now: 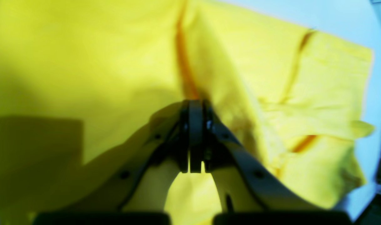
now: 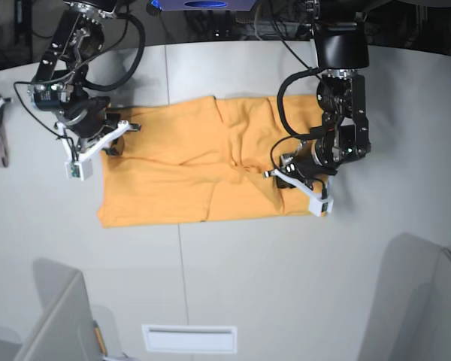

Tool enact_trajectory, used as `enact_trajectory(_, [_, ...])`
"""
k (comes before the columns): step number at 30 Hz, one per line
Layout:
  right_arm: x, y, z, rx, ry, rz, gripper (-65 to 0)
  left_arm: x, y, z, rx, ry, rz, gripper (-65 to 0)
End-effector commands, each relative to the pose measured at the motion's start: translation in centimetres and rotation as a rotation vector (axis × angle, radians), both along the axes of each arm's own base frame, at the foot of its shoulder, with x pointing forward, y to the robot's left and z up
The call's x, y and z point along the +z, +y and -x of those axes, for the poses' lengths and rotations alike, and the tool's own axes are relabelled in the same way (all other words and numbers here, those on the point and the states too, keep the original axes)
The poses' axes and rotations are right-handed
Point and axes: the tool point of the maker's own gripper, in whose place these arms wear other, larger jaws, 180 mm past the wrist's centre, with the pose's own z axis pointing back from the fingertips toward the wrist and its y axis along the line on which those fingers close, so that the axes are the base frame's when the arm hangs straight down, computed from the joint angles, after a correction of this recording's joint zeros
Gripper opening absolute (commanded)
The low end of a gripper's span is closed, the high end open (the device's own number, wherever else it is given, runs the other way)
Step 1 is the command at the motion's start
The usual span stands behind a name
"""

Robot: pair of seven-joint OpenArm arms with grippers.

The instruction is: Fold the T-shirt properly

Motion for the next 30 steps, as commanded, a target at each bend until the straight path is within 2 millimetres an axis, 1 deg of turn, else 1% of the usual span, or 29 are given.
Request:
enact_trajectory(1, [1.0, -0.1, -0.8, -0.001, -0.047, -0.001, -65.0, 1.9, -0.5, -1.8, -0.002, -0.063, 0.017, -65.0])
enact_trajectory(2, [1.0, -0.1, -0.8, -0.001, -0.047, -0.001, -65.0, 2.3, -0.7, -2.2, -0.003, -0.074, 0.022, -65.0])
enact_trajectory(4, [1.0, -0.1, -0.8, -0.002, -0.046, 0.000, -65.0, 3.3, -1.9, -3.1, -0.024, -0.100, 0.034, -65.0])
enact_trajectory(8, [1.0, -0.1, -0.8, -0.002, -0.046, 0.000, -65.0, 4.7, -5.3, -4.1, -0.125, -0.140, 0.029, -65.0])
enact_trajectory(10, [1.0, -0.1, -0.8, -0.002, -0.046, 0.000, -65.0, 4.4, -6.9, -4.2, -0.153, -0.125, 0.044, -65.0])
enact_trajectory(11, [1.0, -0.1, -0.8, -0.002, -0.046, 0.000, -65.0, 4.2, -7.4, -4.6, -0.159, -0.114, 0.047, -65.0])
enact_trajectory(13, [1.0, -0.1, -0.8, -0.002, -0.046, 0.000, -65.0, 2.8, -8.0, -5.0, -0.159, -0.060, 0.063, -65.0])
enact_trajectory(15, [1.0, -0.1, -0.8, -0.001, -0.046, 0.001, -65.0, 1.6, -8.1, -5.5, -0.151, -0.018, 0.069, -65.0])
enact_trajectory(18, [1.1, -0.2, -0.8, -0.001, -0.048, 0.004, -65.0, 0.8, -8.1, -6.9, -0.113, -0.037, 0.068, -65.0])
enact_trajectory(21, [1.1, -0.3, -0.9, 0.000, -0.049, 0.007, -65.0, 0.9, -8.0, -7.8, -0.097, -0.052, 0.071, -65.0])
enact_trajectory(23, [1.2, -0.3, -0.9, 0.000, -0.051, 0.007, -65.0, 1.7, -8.2, -8.0, -0.106, -0.067, 0.073, -65.0])
enact_trajectory(25, [1.3, -0.3, -1.1, 0.000, -0.054, 0.007, -65.0, 3.4, -8.1, -8.5, -0.110, -0.116, 0.073, -65.0])
enact_trajectory(26, [1.4, -0.3, -1.3, 0.000, -0.060, 0.007, -65.0, 3.9, -7.9, -8.3, -0.110, -0.129, 0.072, -65.0])
enact_trajectory(28, [1.7, -0.3, -1.6, 0.000, -0.071, 0.007, -65.0, 6.0, -7.6, -8.1, -0.113, -0.196, 0.068, -65.0])
enact_trajectory(29, [2.0, -0.3, -2.0, 0.000, -0.082, 0.007, -65.0, 6.4, -7.0, -7.5, -0.108, -0.220, 0.056, -65.0])
enact_trajectory(30, [2.3, -0.3, -2.4, 0.000, -0.092, 0.007, -65.0, 6.9, -5.7, -6.9, -0.105, -0.248, 0.027, -65.0])
